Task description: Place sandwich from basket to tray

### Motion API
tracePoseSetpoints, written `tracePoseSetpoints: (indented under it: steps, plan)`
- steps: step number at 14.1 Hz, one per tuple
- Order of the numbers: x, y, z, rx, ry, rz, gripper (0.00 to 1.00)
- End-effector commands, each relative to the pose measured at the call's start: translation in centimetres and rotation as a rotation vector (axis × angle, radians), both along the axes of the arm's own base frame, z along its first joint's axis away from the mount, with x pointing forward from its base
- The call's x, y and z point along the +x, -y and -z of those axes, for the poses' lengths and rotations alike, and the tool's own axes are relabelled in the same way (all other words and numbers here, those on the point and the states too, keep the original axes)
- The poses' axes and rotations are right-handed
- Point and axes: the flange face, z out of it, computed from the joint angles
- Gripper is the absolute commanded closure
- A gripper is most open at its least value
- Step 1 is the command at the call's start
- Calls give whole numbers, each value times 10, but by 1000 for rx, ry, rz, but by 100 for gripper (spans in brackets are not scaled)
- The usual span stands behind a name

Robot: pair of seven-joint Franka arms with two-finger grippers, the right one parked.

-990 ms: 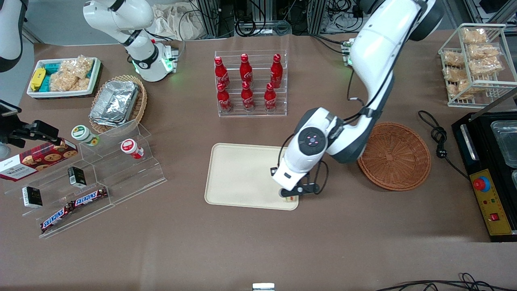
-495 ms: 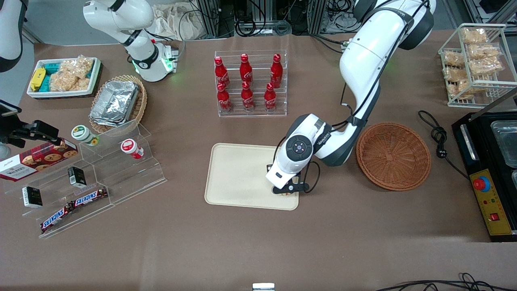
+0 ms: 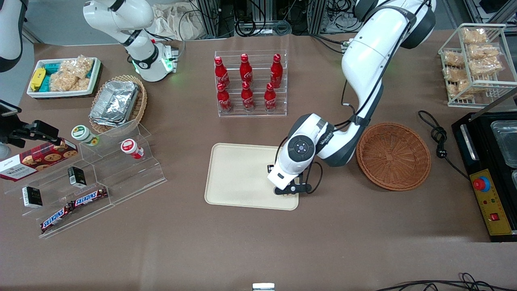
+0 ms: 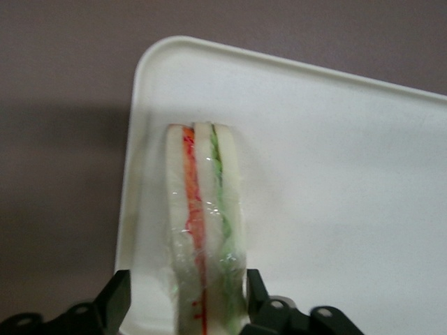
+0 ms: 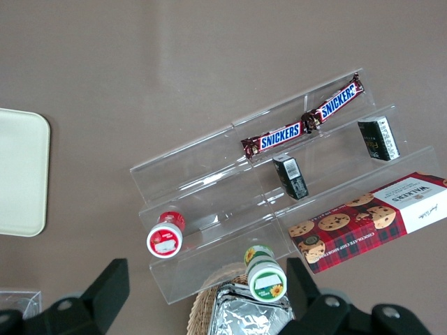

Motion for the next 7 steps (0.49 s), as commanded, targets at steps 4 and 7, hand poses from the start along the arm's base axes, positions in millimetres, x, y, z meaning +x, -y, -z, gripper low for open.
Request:
tracePoseSetpoints:
  steps: [4, 7]
  plan:
    - [17, -95, -136, 184, 95, -53, 0]
    - [28, -185, -195, 181, 124, -166, 0]
